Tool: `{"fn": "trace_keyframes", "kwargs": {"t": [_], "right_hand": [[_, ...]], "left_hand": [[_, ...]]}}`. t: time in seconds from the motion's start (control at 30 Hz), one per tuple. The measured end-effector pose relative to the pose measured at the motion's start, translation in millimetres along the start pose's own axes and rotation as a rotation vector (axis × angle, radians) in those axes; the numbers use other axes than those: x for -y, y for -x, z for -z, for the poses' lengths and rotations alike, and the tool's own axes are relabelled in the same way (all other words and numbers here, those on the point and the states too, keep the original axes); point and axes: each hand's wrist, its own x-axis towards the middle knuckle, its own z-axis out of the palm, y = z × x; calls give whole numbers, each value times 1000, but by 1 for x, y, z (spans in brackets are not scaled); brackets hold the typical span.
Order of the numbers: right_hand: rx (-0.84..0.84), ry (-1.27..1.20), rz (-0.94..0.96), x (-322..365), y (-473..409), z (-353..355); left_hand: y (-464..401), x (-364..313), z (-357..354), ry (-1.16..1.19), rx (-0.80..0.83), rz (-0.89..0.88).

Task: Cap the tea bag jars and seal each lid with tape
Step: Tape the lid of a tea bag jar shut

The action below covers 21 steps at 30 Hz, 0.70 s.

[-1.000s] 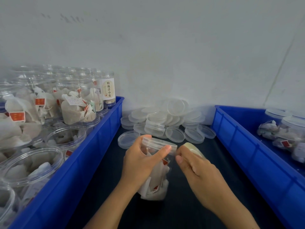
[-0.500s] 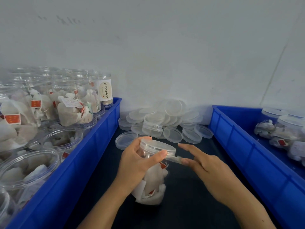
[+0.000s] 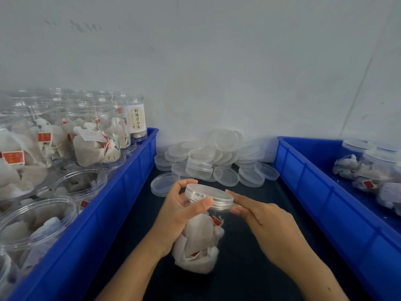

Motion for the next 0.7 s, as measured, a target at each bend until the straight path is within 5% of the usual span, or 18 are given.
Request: {"fn": "trace_keyframes", "kwargs": {"t": [0.43,0.7], "right_hand": [[-62,39,13,4,0,-2],[-67,-1,-43,5,1,-10]], "left_hand": [[3,1,1,28,50,65],[16,-3,-30,-717,-257,-223]]}}
